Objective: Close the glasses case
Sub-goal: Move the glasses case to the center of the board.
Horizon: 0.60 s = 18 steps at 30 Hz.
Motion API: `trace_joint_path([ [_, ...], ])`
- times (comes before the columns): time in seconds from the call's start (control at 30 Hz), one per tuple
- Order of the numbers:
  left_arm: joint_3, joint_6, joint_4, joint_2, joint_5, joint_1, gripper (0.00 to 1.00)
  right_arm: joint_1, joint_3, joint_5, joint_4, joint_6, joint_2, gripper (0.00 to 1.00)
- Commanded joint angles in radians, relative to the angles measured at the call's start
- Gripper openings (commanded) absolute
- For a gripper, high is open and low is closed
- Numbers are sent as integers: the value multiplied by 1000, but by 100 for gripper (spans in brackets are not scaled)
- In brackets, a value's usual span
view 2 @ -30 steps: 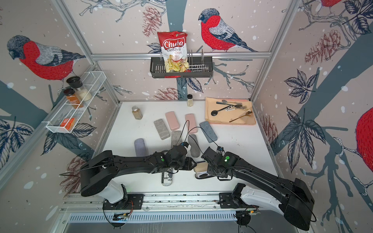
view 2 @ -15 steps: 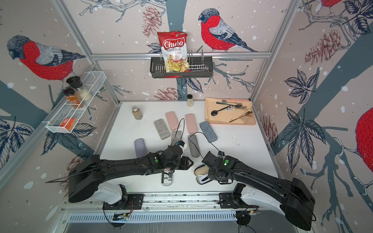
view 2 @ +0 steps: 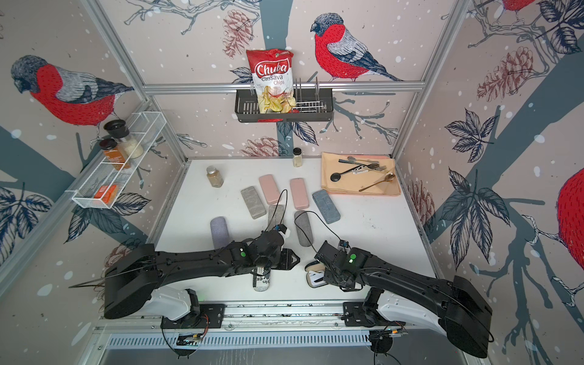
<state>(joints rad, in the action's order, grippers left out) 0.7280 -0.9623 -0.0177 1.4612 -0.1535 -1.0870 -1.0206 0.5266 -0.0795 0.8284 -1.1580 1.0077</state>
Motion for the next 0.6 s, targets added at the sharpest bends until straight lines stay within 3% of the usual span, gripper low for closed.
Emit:
trace_joint_path([
  [0.0,14,10,-30,9,0,-1,37,-9,-21,9,-49,-32,4,38],
  [0.57,21,3,-10,10,28,1,37,-1,16,-24,-168,-5,126,44],
])
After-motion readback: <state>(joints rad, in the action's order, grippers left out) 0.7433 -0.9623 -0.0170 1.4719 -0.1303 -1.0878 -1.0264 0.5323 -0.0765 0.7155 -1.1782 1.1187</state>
